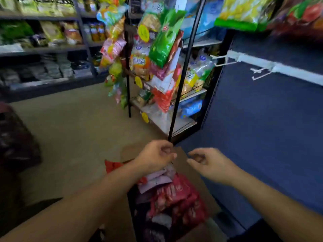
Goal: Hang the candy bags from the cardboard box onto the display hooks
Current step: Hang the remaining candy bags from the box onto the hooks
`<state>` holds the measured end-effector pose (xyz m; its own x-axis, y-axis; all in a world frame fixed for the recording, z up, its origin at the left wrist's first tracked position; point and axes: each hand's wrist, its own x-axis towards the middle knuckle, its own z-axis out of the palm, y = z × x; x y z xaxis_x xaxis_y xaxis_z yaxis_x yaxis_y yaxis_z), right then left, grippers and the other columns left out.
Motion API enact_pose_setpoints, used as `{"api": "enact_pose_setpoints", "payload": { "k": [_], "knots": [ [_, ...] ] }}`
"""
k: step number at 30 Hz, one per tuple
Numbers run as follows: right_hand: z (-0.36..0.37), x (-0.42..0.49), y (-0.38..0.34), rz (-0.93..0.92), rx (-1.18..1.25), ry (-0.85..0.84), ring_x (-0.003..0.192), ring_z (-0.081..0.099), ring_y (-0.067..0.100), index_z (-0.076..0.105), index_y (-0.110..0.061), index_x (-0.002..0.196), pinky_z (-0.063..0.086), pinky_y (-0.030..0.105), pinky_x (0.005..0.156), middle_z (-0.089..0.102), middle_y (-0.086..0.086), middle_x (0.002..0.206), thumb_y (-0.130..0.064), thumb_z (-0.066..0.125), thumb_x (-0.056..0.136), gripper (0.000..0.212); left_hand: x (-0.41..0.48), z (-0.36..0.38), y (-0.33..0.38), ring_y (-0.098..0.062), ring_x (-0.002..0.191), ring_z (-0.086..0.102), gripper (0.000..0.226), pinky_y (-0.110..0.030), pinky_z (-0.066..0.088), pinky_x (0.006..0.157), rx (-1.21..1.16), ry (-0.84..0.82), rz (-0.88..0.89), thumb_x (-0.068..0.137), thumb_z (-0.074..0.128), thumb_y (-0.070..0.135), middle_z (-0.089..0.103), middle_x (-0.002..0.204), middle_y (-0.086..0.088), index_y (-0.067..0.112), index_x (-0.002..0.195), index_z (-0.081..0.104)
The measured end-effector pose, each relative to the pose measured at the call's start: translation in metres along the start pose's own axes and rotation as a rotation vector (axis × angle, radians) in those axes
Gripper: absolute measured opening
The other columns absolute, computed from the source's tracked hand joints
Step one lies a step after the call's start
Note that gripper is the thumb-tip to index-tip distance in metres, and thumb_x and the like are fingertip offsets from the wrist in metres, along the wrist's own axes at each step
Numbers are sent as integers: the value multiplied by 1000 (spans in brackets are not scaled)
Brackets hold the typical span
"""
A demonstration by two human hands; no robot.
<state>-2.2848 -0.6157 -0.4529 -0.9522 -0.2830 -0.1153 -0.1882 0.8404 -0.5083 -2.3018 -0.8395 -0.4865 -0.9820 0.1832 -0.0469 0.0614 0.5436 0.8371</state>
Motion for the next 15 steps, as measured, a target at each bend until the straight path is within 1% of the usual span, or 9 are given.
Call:
{"api": "enact_pose_setpoints", "payload": {
  "k": [2, 4, 6, 8, 9, 11, 13, 14, 15],
  "knots": [
    [39, 4, 7, 24, 97, -49, 83, 65, 6, 73, -21, 121, 52, 26, 77, 71, -9, 93, -42, 66, 97, 32, -15, 8, -34, -4, 78, 67, 15, -29, 58, 82, 3, -5, -64, 89, 76, 17, 73, 88, -2, 10, 102, 72],
    [76, 6, 17, 55, 219, -70, 84, 70, 11, 77, -23, 104, 55, 32, 77, 76, -1, 89, -38, 66, 98, 19, -26, 15, -66, -6, 79, 67, 23, -31, 56, 81, 69, 22, -137, 92, 71, 21, 71, 85, -4, 0, 101, 73],
    [111, 8, 30, 106, 334, -43, 78, 69, 10, 78, -19, 90, 54, 35, 78, 76, 7, 85, -32, 67, 99, 19, -29, 15, -94, -23, 91, 70, 35, -38, 57, 80, 191, 45, -154, 87, 64, 33, 75, 95, -10, 2, 100, 73],
    [141, 8, 38, 136, 435, 25, 68, 58, 5, 74, -6, 81, 48, 29, 68, 70, 17, 80, -28, 67, 99, 29, -28, 8, -117, -30, 110, 65, 37, -39, 53, 94, 316, 73, -214, 84, 62, 30, 72, 115, -12, 9, 113, 73],
    [153, 9, 37, 145, 459, 54, 64, 53, 3, 72, -3, 77, 43, 26, 64, 67, 16, 73, -27, 67, 99, 33, -27, 3, -129, -32, 120, 60, 41, -40, 48, 102, 410, 114, -228, 85, 63, 32, 67, 126, -9, 15, 121, 70],
    [167, 18, 25, 125, 470, 23, 57, 48, -3, 67, -11, 69, 37, 17, 59, 59, -3, 58, -23, 67, 100, 33, -28, -5, -148, -37, 140, 41, 50, -50, 31, 116, 630, 147, -333, 87, 60, 45, 50, 149, -8, 30, 134, 59],
    [176, 31, 8, 40, 457, -55, 55, 48, -4, 64, -21, 68, 36, 13, 58, 53, -18, 54, -19, 66, 100, 33, -32, -11, -168, -44, 150, 20, 58, -58, 17, 120, 655, 119, -506, 89, 59, 50, 24, 164, -15, 36, 144, 46],
    [181, 38, 1, 15, 455, -67, 54, 47, -3, 65, -20, 68, 35, 13, 57, 52, -18, 54, -18, 65, 100, 32, -34, -14, -178, -46, 149, 21, 60, -56, 19, 121, 587, 127, -580, 90, 59, 49, 20, 164, -21, 35, 147, 43],
    [185, 44, -5, -1, 459, -64, 53, 46, -2, 67, -16, 70, 35, 14, 55, 50, -16, 54, -18, 66, 100, 30, -35, -17, -187, -47, 145, 31, 59, -52, 25, 120, 497, 152, -611, 91, 61, 46, 26, 161, -25, 31, 147, 45]
  ]
}}
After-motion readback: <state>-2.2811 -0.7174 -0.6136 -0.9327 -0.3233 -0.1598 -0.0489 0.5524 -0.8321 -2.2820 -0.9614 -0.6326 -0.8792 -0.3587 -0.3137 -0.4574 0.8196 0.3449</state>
